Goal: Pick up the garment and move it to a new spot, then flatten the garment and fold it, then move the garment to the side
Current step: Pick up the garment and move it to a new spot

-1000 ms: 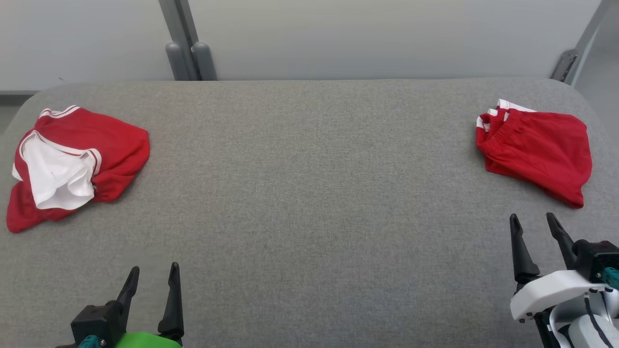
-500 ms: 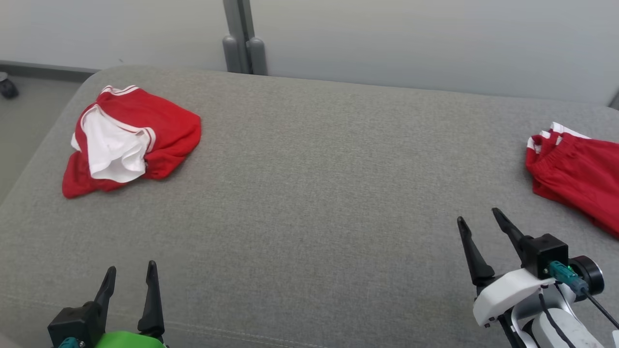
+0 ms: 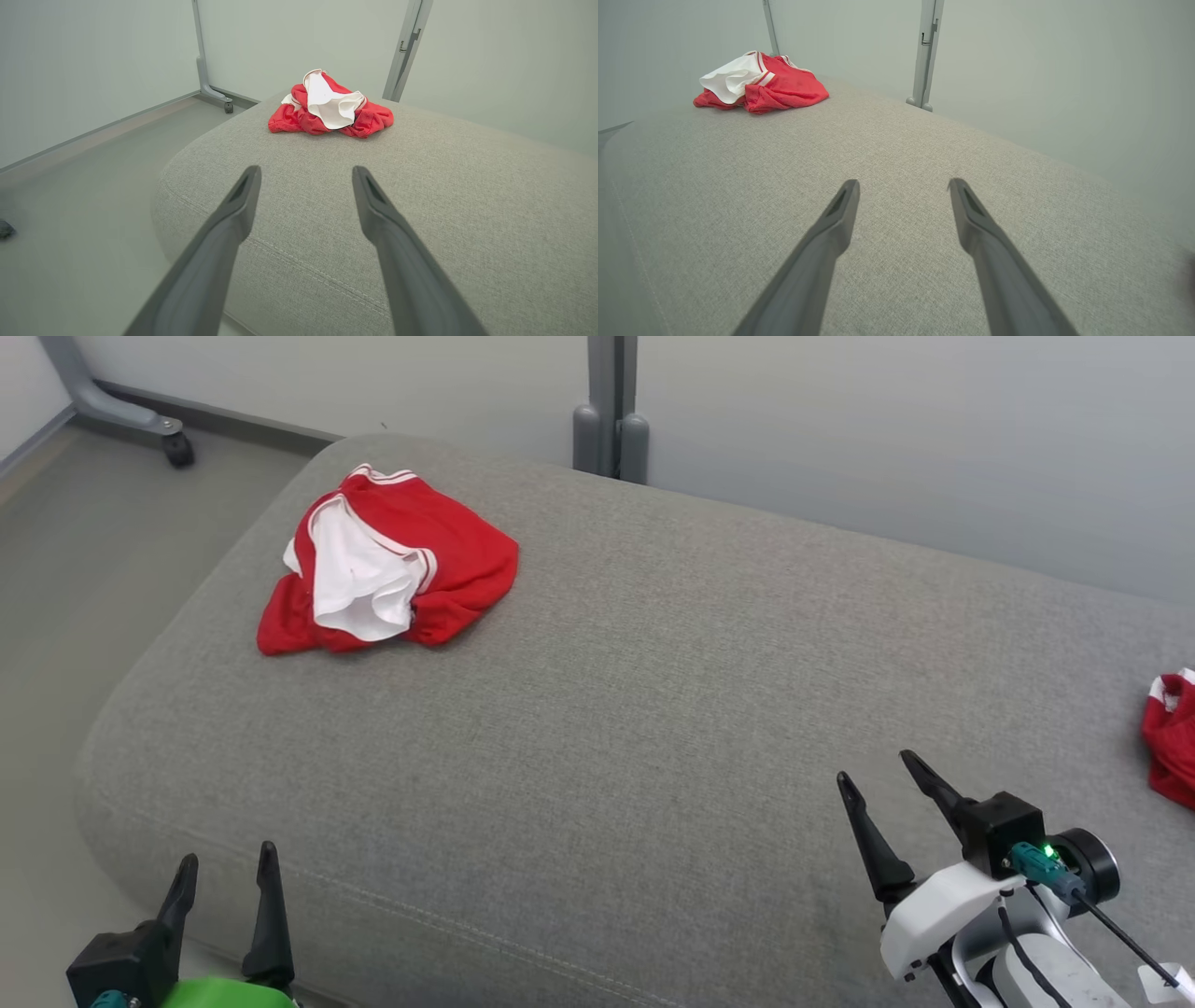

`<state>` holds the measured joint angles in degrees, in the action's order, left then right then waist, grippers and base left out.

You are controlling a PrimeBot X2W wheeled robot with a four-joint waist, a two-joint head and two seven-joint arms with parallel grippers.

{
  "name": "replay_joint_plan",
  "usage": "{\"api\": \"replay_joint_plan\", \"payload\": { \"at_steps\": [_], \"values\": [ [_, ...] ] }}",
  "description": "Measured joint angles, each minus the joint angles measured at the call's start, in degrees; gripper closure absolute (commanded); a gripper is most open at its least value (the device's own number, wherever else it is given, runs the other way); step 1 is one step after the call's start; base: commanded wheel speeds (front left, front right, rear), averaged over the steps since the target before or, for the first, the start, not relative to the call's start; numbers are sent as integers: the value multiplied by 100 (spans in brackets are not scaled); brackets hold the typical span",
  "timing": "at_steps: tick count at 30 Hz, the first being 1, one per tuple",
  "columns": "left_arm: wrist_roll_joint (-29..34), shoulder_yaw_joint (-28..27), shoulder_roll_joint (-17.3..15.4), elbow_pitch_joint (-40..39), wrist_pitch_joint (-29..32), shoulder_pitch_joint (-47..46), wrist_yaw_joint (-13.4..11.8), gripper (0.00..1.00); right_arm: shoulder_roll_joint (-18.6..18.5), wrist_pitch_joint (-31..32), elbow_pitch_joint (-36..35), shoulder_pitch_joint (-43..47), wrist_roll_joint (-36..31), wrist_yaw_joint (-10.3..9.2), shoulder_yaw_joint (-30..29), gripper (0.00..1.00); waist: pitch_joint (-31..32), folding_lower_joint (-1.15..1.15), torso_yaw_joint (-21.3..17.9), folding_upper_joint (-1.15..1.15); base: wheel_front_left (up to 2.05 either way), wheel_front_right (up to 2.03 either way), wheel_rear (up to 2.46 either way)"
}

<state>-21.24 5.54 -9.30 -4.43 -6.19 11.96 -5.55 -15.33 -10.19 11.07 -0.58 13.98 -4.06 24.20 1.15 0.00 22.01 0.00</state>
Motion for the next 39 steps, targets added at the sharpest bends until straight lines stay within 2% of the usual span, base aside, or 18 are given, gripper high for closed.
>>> {"api": "replay_joint_plan", "payload": {
  "at_steps": [7,14,21,27,34,39],
  "values": [
    [-19,-194,-53,-19,-5,228,-10,0,98,75,30,-116,-4,62,148,0,82,0,273,0,0,0,0],
    [-94,-261,-40,-142,-79,277,-11,0,63,177,-14,-257,-53,69,137,0,-67,0,257,0,0,0,0],
    [-358,-332,40,-276,-99,147,-11,0,-157,347,-293,-541,-136,68,20,0,-413,0,234,0,0,0,0],
    [-656,-344,66,-307,59,-538,83,0,-378,501,-588,-906,-194,70,-132,0,-814,0,206,0,0,0,0],
    [-1198,-606,-11,-267,572,-1751,159,0,-631,732,-1031,-1210,-198,116,-318,0,-1321,0,133,0,0,0,0],
    [-2098,-1069,58,-4,1047,-2719,141,0,-823,903,-1365,-1378,-308,155,-383,0,-1689,0,46,0,0,0,0]
  ]
}}
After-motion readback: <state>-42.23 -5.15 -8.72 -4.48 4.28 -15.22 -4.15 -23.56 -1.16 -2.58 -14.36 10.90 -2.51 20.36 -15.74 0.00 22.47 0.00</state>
